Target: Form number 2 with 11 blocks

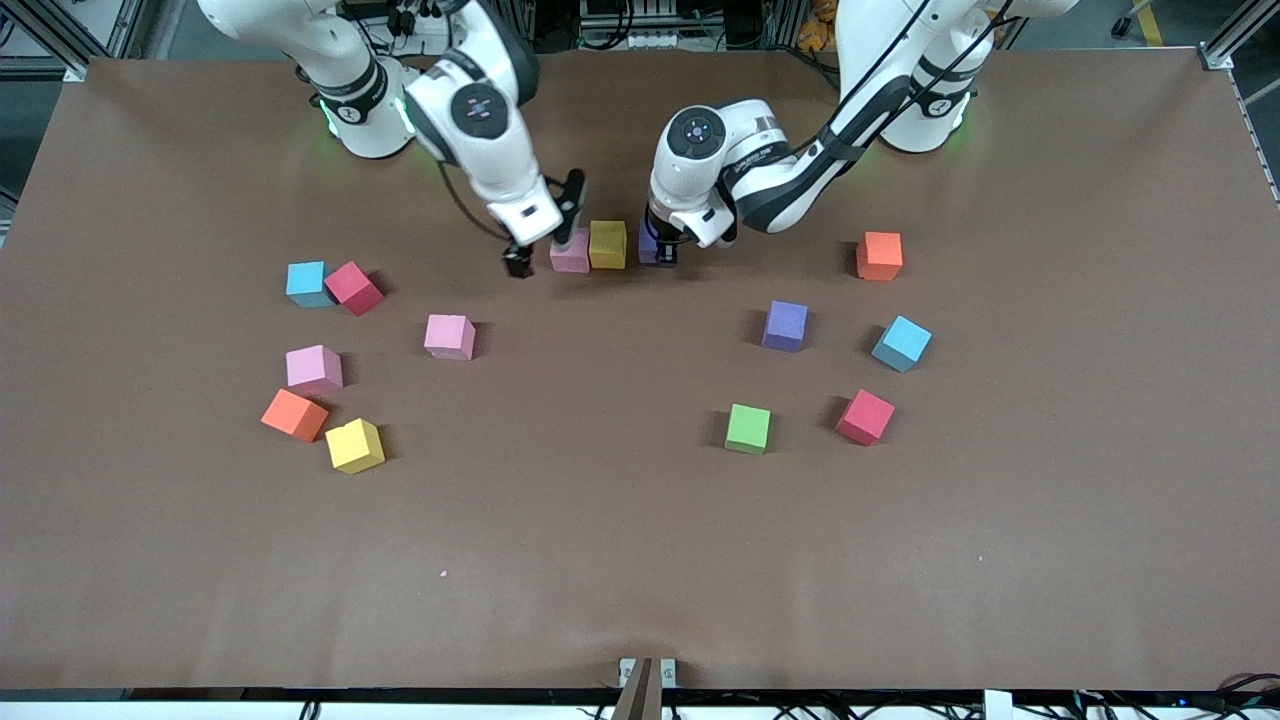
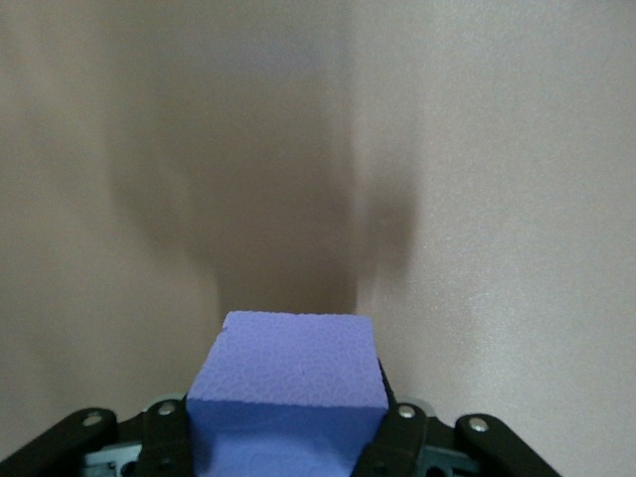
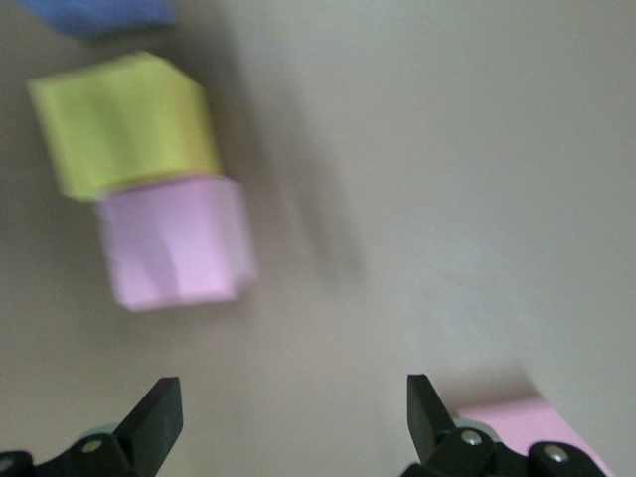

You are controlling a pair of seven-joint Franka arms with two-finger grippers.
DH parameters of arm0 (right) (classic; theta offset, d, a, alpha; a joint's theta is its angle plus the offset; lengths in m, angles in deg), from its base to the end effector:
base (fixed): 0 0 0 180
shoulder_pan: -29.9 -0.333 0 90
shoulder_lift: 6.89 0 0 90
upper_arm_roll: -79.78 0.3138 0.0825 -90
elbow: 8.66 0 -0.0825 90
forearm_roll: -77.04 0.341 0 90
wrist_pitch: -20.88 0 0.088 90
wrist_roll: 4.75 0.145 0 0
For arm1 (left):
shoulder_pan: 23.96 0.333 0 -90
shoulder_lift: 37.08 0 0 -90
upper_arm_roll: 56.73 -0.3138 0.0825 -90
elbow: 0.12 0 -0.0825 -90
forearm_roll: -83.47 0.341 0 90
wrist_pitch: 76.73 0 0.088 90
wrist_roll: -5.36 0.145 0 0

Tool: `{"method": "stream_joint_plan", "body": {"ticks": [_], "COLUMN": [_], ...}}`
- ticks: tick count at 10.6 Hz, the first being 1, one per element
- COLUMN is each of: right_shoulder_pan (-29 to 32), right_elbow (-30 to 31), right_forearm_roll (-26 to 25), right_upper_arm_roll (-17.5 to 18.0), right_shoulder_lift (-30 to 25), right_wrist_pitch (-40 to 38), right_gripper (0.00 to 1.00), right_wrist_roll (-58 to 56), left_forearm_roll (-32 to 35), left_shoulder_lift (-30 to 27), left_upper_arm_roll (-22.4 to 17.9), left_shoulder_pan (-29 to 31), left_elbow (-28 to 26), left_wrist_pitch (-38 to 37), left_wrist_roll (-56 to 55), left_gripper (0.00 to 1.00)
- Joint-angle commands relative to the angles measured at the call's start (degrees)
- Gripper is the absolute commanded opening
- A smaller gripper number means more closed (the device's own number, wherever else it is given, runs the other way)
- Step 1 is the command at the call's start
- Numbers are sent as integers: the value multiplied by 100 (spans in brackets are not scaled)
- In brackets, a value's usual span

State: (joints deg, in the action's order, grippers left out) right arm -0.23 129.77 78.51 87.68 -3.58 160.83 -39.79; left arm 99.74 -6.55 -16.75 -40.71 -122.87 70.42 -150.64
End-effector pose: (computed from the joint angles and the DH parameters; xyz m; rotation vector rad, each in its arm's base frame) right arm 0.3616 0.2841 0.2774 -2.5236 -1.8310 0.0489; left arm 0.2988 -0.4606 0.2058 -2.2113 -2.2078 0.2834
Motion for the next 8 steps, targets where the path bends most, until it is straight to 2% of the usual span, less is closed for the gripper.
{"method": "stream_joint_plan", "body": {"ticks": [1, 2, 4, 5, 8], "right_shoulder_pan": [1154, 1437, 1493, 1510, 1748], "right_elbow": [1, -95, -184, -193, -158], "right_forearm_roll": [-103, -103, -251, -270, -252], "right_upper_arm_roll": [36, 27, -8, 0, 53], "right_shoulder_lift": [-76, -67, 90, 248, 407], "right_wrist_pitch": [-38, -29, 32, 84, 23], "right_gripper": [100, 100, 100, 100, 100], "right_wrist_roll": [-230, -414, -1307, -1852, -2453], "left_forearm_roll": [419, 603, 964, 1026, 1045], "left_shoulder_lift": [277, 339, 418, 436, 515], "left_upper_arm_roll": [-113, -113, -113, -113, -122], "left_shoulder_pan": [-144, -187, -240, -336, -346], "left_elbow": [242, 251, 277, 278, 356], "left_wrist_pitch": [41, 50, 111, 120, 138], "left_wrist_roll": [-693, -903, -1317, -1414, -1424], "left_gripper": [40, 40, 40, 40, 40]}}
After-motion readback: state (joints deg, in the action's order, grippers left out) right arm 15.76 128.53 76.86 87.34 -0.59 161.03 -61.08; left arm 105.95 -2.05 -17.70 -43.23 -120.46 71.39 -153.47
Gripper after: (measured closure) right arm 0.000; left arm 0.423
